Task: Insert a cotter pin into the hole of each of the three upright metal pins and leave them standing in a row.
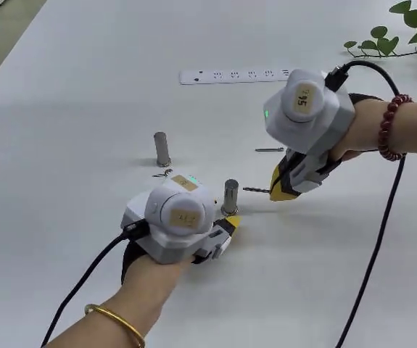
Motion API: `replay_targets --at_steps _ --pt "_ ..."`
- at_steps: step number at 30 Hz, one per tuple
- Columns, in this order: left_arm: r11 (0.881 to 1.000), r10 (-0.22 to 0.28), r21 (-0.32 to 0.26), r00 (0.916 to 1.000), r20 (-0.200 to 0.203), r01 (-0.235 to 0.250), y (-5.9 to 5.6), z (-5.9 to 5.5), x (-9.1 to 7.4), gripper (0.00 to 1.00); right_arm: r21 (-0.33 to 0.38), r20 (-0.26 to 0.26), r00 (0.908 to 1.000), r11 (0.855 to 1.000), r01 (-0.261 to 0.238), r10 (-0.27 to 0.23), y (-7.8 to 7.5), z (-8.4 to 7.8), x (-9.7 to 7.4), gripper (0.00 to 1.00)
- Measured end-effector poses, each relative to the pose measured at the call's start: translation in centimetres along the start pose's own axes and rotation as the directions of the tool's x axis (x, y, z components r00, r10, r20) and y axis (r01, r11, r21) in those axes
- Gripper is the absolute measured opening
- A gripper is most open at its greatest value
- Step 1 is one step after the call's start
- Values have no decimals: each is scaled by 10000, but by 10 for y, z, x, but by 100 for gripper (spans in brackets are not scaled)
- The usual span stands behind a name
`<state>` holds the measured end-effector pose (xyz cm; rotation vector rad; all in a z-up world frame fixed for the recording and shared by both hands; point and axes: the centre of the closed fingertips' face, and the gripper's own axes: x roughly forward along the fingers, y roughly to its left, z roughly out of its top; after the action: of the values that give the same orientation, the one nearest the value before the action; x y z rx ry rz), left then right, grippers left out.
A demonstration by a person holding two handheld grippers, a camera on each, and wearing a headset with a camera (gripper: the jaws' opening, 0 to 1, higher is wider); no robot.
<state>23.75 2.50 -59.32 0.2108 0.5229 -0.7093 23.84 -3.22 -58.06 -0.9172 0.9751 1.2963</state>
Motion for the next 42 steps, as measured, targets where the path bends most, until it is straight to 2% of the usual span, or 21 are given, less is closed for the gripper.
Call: replay_targets --at_steps 4,14,26,36,42 --pt "9999 64 -159 9999 81 -63 1 1 4 23 21 45 10000 10000 14 -14 -2 2 0 0" --pt "9995 185 -264 9998 -33 -186 5 3 13 20 57 50 10000 10000 21 -21 -3 6 1 0" --pt "9994 166 -288 9998 -72 -168 6 3 17 11 163 146 9999 9999 18 -21 -2 8 -2 0" --pt "9986 96 -511 9998 -154 -103 7 1 18 11 -80 39 9999 9999 128 -128 -2 12 -2 0" --pt "9995 37 -318 9999 -116 -41 7 1 18 10 -488 -141 9996 9986 223 -230 -3 12 -3 0"
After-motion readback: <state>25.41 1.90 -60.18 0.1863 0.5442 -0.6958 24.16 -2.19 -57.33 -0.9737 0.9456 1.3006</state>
